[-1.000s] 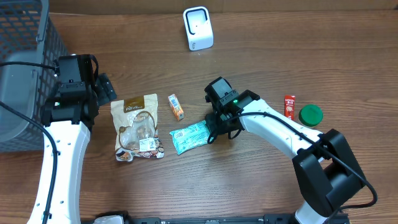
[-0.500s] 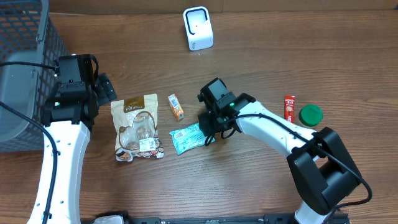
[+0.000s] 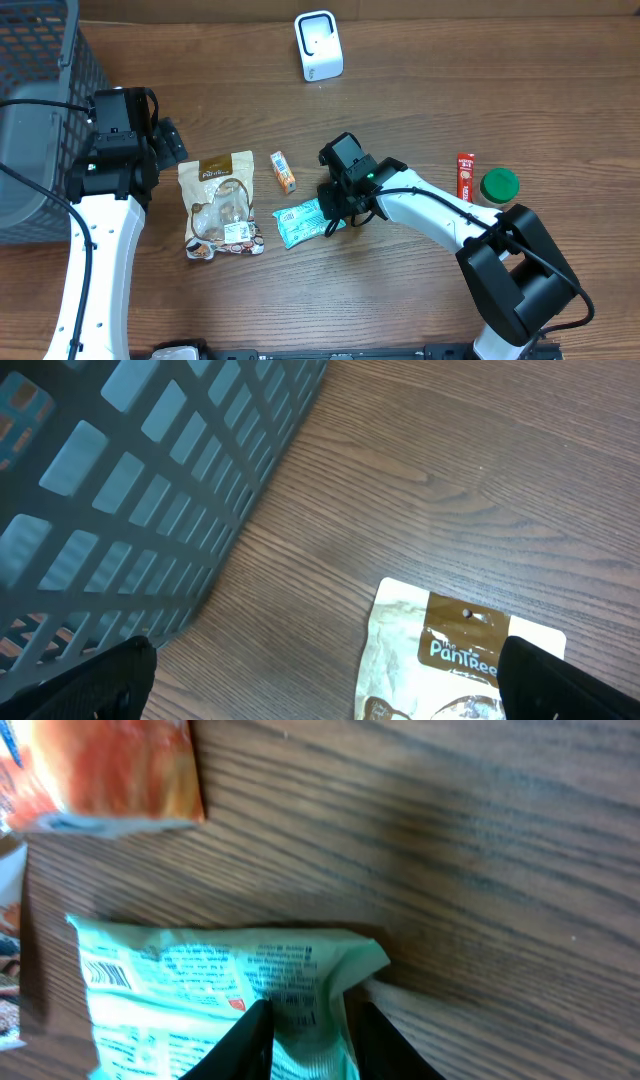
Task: Scan the item barcode
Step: 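Lower and close the right gripper on the teal wet-wipe pack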
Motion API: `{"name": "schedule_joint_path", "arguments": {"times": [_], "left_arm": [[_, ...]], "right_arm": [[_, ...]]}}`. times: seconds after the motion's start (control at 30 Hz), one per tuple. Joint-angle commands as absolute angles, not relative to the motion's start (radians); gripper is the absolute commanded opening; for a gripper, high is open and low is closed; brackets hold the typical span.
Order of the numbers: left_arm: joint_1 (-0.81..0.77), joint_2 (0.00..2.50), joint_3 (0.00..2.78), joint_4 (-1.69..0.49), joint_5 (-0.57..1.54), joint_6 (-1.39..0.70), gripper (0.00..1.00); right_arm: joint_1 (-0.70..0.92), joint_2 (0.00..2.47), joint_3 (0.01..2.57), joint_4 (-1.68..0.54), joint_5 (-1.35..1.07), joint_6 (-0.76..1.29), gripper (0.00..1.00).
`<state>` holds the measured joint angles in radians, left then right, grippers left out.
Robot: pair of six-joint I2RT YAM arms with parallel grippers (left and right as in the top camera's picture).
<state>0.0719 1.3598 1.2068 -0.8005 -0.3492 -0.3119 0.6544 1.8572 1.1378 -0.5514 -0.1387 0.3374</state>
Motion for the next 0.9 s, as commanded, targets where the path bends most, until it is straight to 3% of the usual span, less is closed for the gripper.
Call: {"name": "schedule_joint_path", "arguments": {"times": [0.0,0.23,0.37,0.73,0.8,0.83,0.87], "left_arm": [[0.072,1.361,1.219,-0.8,-0.366,-0.311,1.0],[0.072,1.361,1.219,-0.8,-0.366,-0.311,1.0],[0.072,1.361,1.219,-0.8,-0.366,-0.311,1.0],[0.072,1.361,1.219,-0.8,-0.366,-0.311,1.0],[0.072,1.361,1.219,-0.8,-0.366,-0.311,1.0],[0.072,1.361,1.219,-0.8,-0.366,-0.311,1.0],[0.072,1.361,1.219,-0.8,-0.366,-0.311,1.0]], "right_arm": [[0.656,1.876,1.131,-0.535,-0.12,0.387,0.27],[0.668,1.913,1.129,-0.525,-0.136,0.47,0.24],[0.673,1.914,1.129,-0.473,-0.112,0.534,0.04],[0.673,1.94,1.129,-0.312,-0.022,0.632,0.04],[0.673,1.941,1.13,-0.307,-0.023,0.608,0.13],[0.673,1.938,1.135,-0.309,-0.025,0.539,0.29],[0.672,1.931,1.148,-0.327,-0.04,0.48,0.35]]}}
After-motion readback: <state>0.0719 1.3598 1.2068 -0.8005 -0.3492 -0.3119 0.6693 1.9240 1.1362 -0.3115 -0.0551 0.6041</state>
